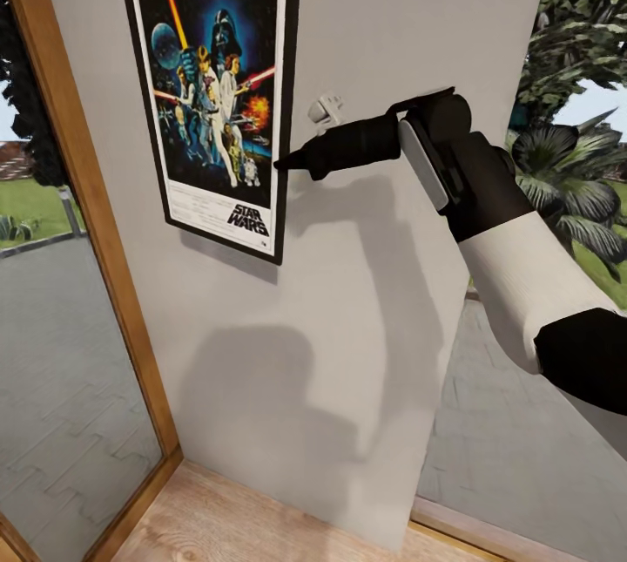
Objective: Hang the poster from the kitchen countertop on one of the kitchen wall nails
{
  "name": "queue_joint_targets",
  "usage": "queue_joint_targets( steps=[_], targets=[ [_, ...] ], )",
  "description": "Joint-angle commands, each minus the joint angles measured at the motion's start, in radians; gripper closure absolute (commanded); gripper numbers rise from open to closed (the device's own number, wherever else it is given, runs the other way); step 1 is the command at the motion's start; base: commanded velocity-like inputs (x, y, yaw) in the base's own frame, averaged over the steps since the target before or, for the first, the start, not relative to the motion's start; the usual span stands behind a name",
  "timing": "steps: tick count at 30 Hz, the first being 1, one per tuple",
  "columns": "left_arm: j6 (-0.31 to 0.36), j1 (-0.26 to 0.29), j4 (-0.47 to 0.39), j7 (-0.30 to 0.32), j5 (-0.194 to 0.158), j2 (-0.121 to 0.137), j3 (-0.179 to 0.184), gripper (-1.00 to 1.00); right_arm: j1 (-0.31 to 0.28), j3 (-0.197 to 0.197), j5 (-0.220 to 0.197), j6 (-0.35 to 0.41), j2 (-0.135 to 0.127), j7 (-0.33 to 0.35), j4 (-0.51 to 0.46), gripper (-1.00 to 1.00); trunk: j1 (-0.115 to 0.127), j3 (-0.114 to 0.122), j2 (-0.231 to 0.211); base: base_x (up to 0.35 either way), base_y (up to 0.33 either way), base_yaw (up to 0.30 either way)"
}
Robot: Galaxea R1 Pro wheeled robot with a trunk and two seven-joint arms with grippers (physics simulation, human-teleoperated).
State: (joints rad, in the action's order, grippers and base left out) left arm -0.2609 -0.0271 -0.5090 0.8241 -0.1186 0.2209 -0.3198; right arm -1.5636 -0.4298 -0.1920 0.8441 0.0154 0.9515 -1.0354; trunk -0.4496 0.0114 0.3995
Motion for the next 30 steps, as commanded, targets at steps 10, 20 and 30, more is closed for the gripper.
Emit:
queue_joint_targets(
  steps=[10,20,30],
  targets=[
    [0.000,-0.001,0.000,0.006,-0.004,0.000,-0.001,-1.00,0.001,-0.001,-0.003,0.006,-0.001,0.000,-0.003,1.00,0.000,0.000,0.001,0.000,0.000,0.000],
    [0.000,-0.001,0.000,0.006,-0.004,0.000,-0.002,-1.00,0.012,-0.001,-0.002,0.006,-0.001,-0.007,0.008,1.00,0.000,0.000,0.001,0.080,0.000,0.000],
    [0.000,-0.001,0.000,0.006,-0.004,0.000,-0.002,-1.00,0.022,-0.001,-0.004,0.007,0.000,-0.045,0.028,1.00,0.000,0.000,0.001,0.073,0.000,0.000]
  ],
)
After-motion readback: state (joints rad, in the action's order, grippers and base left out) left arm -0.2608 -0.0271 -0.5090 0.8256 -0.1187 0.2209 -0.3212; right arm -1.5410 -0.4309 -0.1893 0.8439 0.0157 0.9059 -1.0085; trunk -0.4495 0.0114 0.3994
